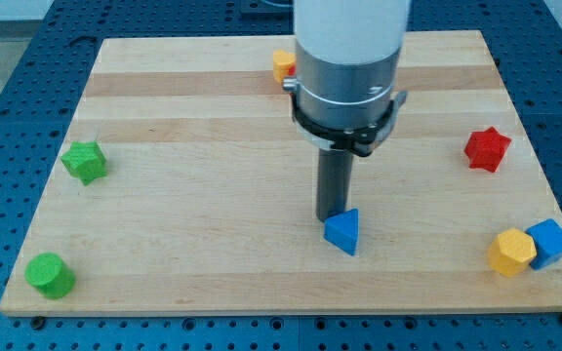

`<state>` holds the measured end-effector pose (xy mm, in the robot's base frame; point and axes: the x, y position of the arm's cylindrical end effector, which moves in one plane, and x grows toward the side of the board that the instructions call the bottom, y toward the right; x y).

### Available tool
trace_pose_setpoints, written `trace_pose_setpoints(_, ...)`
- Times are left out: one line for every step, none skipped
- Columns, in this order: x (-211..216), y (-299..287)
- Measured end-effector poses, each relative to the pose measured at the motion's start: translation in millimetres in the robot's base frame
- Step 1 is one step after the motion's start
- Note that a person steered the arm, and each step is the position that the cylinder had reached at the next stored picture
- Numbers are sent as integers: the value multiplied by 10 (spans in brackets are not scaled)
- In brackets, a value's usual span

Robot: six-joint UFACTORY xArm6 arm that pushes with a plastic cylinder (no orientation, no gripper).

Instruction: Slide the blue triangle towards the bottom right

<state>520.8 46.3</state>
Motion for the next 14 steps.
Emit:
trace_pose_setpoints(0, 245)
trace_pose_setpoints(0, 360)
trace_pose_setpoints(86, 39)
trace_pose_setpoints(118, -181)
trace_pose_setpoints(118, -476)
trace_pose_setpoints(189, -516)
trace_pose_setpoints(213, -504)
trace_pose_setpoints(213, -317)
trace_pose_setpoints(229, -138)
trace_pose_setpoints(320, -45)
trace_pose_setpoints(513, -47)
trace_pose_setpoints(596, -42)
trace_pose_setpoints(712, -42)
trace_pose_setpoints(717, -75)
